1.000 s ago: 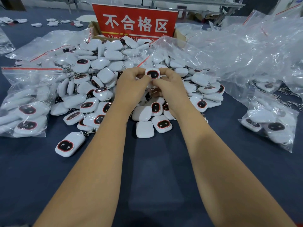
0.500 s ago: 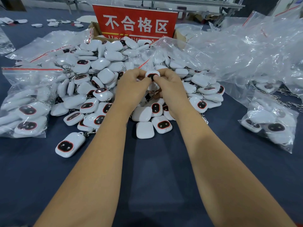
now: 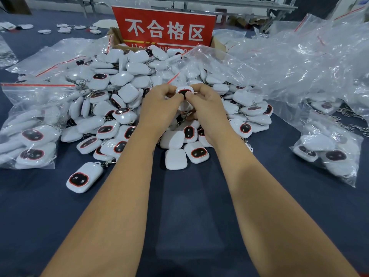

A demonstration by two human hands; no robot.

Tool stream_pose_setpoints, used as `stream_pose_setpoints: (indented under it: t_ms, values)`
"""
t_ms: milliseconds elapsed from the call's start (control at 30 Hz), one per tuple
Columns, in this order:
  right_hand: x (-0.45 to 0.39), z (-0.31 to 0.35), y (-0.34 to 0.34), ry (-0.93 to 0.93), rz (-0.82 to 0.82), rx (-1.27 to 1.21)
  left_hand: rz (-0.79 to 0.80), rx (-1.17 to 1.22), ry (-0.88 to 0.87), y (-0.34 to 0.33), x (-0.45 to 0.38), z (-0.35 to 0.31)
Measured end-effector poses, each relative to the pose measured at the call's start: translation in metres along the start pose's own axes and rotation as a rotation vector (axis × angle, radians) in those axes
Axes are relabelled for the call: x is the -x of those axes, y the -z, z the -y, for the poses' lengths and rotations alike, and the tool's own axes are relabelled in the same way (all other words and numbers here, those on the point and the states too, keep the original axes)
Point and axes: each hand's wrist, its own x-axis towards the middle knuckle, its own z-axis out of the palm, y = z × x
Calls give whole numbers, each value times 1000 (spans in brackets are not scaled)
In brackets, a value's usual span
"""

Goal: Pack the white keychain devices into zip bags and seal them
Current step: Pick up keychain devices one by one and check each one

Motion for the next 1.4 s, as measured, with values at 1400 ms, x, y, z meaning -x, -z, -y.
stream_pose_setpoints:
  t_ms: [1400]
  values:
    - [7, 21, -2, 149, -74, -429, 37, -101, -89, -3, 2, 6]
